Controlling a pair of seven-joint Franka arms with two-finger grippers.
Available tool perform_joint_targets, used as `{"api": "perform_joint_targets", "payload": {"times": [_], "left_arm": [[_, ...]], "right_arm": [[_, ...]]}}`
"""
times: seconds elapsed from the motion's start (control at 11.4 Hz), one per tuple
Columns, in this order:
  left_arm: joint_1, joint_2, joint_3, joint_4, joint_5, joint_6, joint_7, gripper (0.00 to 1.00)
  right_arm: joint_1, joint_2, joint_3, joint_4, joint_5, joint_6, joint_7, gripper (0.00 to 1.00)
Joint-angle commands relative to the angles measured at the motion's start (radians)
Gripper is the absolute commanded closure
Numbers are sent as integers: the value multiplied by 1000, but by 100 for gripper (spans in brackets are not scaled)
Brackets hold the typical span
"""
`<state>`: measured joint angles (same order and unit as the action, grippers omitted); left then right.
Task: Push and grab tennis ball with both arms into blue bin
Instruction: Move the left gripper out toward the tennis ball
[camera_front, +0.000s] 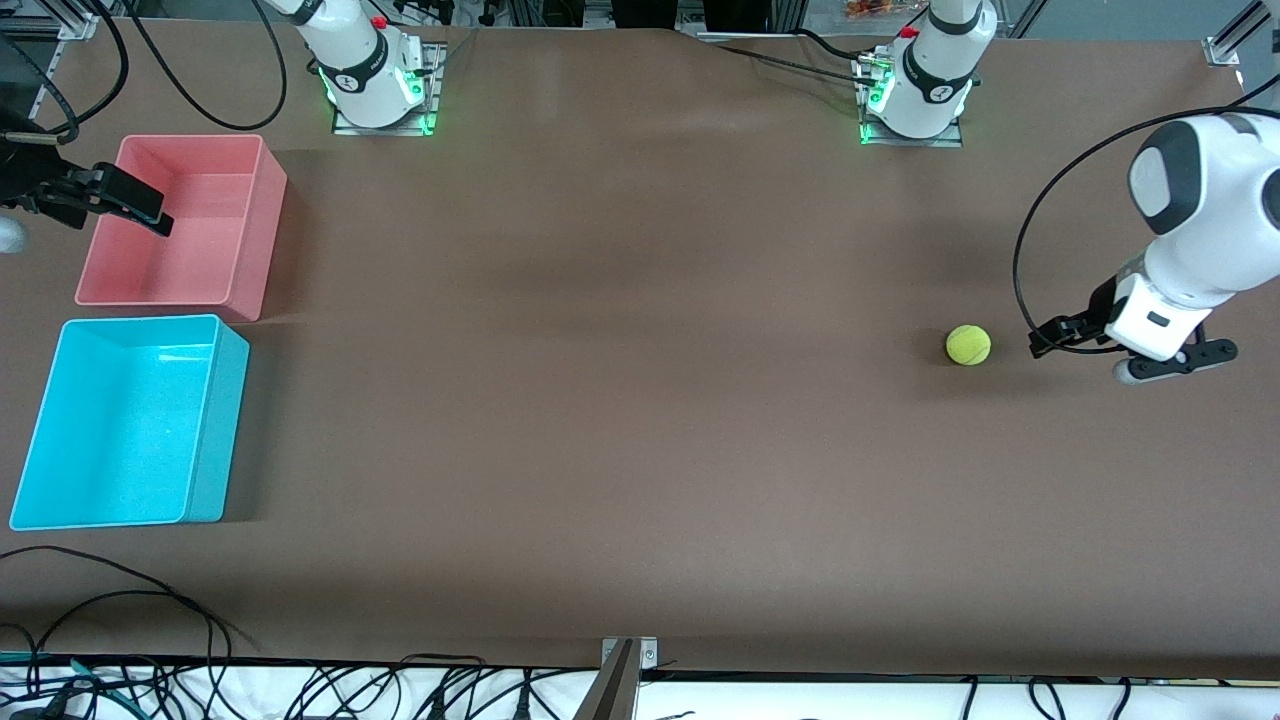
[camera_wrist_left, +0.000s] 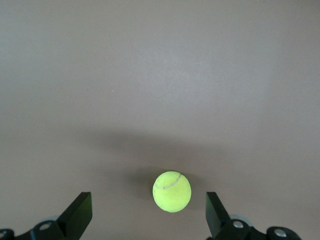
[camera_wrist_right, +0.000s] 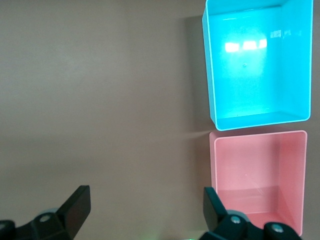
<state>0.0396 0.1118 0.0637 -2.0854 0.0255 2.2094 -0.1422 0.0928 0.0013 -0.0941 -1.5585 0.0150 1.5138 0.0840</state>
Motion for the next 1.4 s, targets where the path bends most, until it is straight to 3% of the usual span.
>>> {"api": "perform_joint_targets", "payload": {"times": [0.0, 0.09, 0.26, 0.35, 1.05, 1.32], "left_arm": [[8, 5, -10, -77, 28, 62, 105, 1], [8, 20, -10, -84, 28, 62, 189, 22], [8, 26, -10, -100, 28, 61, 423, 83], [11, 31, -10, -105, 27, 59, 506, 100], [57, 57, -10, -130, 20, 64, 1272, 100], [72, 86, -10, -153, 14, 168, 1559, 100]], "right_arm": [[-1, 8, 1, 26, 0, -14, 3, 0], [-2, 8, -1, 26, -1, -14, 2, 0], [-1, 8, 1, 26, 0, -14, 5, 0], [-1, 8, 1, 26, 2, -14, 5, 0], [1, 9, 4, 26, 0, -12, 11, 0], [-1, 9, 2, 26, -1, -12, 3, 0]]}}
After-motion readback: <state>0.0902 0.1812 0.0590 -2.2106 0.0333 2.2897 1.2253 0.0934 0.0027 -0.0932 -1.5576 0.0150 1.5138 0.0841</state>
